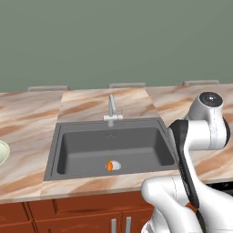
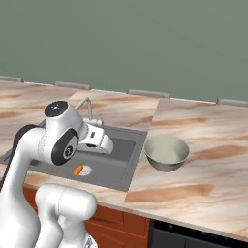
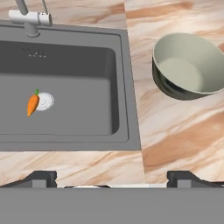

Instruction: Pick the squashs from the cabinet and place them in one bowl. Pick the carrot from the sink and place it in the other bowl.

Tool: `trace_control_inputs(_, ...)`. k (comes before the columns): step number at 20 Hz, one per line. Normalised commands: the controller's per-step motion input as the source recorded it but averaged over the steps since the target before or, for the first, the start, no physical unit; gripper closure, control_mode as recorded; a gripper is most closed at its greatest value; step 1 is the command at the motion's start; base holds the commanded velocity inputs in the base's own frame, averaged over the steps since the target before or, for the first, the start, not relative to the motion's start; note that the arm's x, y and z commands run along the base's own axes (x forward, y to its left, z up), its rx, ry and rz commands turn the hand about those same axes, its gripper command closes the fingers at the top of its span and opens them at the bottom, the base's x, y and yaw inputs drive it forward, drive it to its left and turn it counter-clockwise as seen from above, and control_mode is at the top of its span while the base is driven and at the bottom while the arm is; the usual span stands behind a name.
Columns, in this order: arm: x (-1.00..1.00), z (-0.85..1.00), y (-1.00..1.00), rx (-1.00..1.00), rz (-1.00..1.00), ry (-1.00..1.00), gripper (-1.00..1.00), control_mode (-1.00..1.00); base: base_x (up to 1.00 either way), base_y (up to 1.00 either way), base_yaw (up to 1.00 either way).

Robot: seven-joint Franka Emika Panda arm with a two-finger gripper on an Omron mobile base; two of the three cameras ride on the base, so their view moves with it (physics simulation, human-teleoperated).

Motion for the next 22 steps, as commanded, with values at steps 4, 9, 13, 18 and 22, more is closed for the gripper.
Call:
trace_control_inputs(4, 0.0, 0.0, 0.0, 0.0, 0.0, 0.0, -1.0, 1.0, 0.38, -0.04, 0.0)
trace_control_inputs(9, 0.0, 0.0, 0.0, 0.0, 0.0, 0.0, -1.0, 1.0, 0.15, -0.02, 0.0)
trace_control_inputs(13, 0.0, 0.0, 0.0, 0.0, 0.0, 0.0, -1.0, 1.0, 0.0, 0.0, 0.0)
trace_control_inputs(18, 0.0, 0.0, 0.0, 0.0, 0.0, 0.0, -1.0, 1.0, 0.0, 0.0, 0.0)
trace_control_inputs(22, 0.0, 0.0, 0.0, 0.0, 0.0, 0.0, -1.0, 1.0, 0.0, 0.0, 0.0)
